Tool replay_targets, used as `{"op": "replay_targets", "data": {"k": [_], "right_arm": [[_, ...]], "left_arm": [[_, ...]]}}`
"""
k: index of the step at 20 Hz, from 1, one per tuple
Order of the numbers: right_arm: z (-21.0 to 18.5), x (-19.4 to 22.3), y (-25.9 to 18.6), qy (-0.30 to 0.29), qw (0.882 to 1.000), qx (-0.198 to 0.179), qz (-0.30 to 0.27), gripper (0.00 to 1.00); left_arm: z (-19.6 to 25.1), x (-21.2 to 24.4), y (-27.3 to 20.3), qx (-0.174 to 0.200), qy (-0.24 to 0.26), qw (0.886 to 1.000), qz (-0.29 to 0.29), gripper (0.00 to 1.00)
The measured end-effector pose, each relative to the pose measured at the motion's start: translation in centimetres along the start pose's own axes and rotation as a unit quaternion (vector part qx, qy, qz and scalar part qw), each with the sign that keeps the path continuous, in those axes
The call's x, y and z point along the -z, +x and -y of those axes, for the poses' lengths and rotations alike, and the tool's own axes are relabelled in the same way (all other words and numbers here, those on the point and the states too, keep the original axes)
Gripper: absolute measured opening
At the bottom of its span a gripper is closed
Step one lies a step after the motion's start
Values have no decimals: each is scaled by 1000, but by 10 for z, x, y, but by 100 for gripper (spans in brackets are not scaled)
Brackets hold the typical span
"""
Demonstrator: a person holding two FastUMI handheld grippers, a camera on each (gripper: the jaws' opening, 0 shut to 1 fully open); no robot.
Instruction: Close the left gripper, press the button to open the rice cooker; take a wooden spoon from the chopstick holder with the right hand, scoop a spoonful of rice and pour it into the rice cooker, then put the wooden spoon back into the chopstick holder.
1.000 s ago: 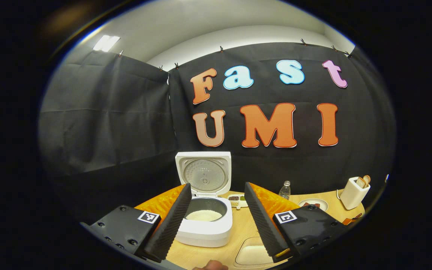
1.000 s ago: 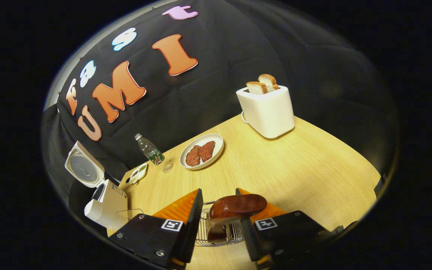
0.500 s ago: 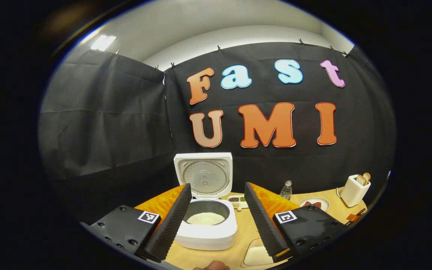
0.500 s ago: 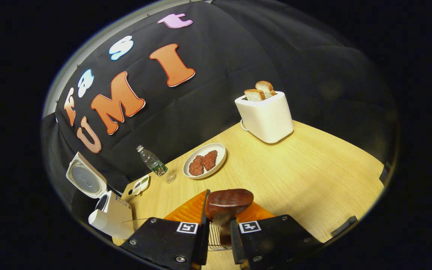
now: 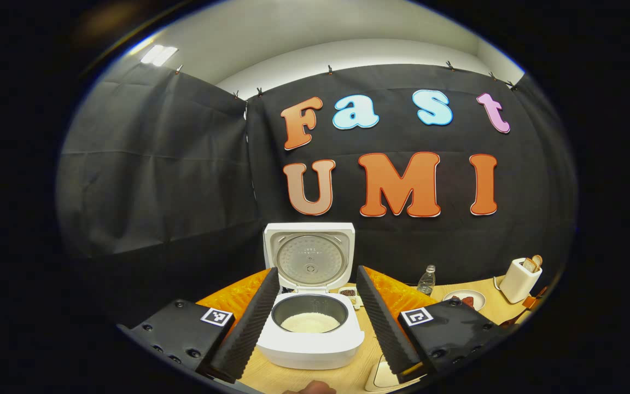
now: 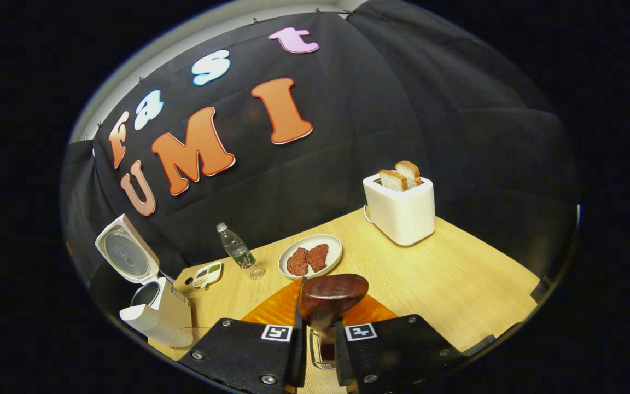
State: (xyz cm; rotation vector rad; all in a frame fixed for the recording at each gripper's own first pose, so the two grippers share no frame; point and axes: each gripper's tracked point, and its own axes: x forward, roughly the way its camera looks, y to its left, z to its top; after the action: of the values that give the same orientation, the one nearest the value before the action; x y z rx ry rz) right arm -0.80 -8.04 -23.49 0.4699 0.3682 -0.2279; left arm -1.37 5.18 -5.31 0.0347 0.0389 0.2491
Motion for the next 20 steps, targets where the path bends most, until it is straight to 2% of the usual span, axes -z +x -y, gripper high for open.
{"op": "replay_targets", "data": {"k": [4, 8, 14, 16, 20], "right_arm": [[-40, -28, -13, -22, 999, -27, 21, 20], [-92, -36, -20, -27, 997, -70, 23, 20], [-175, -4, -26, -53, 988, -145, -9, 20], [-193, 9, -26, -70, 984, -162, -19, 20], [-206, 40, -18, -103, 978, -174, -44, 18]], "left_arm": [[-24, 3, 9, -10, -10, 1000, -3, 96], [-47, 7, 19, -19, -20, 1000, -9, 94], [-77, 11, 23, -31, -29, 999, -13, 96], [-85, 12, 22, -38, -31, 999, -12, 94], [-98, 19, 19, -52, -35, 998, -20, 96]]}}
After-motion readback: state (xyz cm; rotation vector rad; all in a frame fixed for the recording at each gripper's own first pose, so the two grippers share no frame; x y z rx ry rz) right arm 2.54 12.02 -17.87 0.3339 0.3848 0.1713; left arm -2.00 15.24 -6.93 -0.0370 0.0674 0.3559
